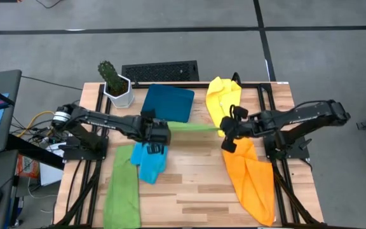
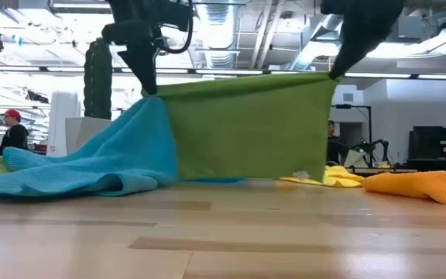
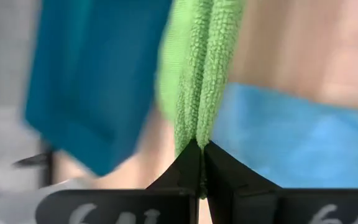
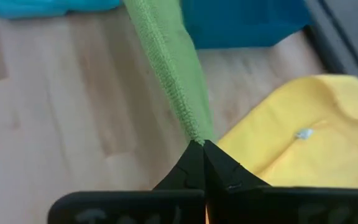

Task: Fold microfiber towels
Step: Fold the right green towel

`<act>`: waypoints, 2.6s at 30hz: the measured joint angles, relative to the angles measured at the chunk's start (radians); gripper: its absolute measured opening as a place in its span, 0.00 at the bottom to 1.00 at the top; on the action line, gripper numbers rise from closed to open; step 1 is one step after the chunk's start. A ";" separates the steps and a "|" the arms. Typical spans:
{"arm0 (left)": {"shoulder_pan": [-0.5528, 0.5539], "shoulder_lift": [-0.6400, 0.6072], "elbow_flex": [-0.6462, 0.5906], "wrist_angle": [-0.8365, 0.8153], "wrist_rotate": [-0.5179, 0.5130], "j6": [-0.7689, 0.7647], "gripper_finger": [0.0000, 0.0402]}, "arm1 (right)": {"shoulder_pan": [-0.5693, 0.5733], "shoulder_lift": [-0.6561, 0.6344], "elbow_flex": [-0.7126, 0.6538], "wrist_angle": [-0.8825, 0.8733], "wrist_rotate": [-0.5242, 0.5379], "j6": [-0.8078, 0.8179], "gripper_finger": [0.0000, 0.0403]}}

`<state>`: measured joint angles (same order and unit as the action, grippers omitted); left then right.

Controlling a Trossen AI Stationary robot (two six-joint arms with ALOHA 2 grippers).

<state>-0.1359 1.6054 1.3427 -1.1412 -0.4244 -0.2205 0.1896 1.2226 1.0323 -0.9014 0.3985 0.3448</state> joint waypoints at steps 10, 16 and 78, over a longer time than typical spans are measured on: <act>-0.167 0.033 -0.161 0.261 0.256 -0.051 0.00 | 0.249 0.008 -0.199 0.175 -0.096 0.244 0.03; -0.237 0.034 -0.208 0.385 0.325 -0.094 0.00 | 0.329 0.040 -0.237 0.267 -0.140 0.268 0.03; -0.248 0.027 -0.374 0.934 0.114 -0.493 0.04 | 0.421 0.270 -0.237 0.484 -0.243 0.239 0.06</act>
<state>-0.3840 1.6328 0.9691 -0.2073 -0.3107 -0.7139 0.6101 1.4921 0.7956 -0.4172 0.1551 0.5835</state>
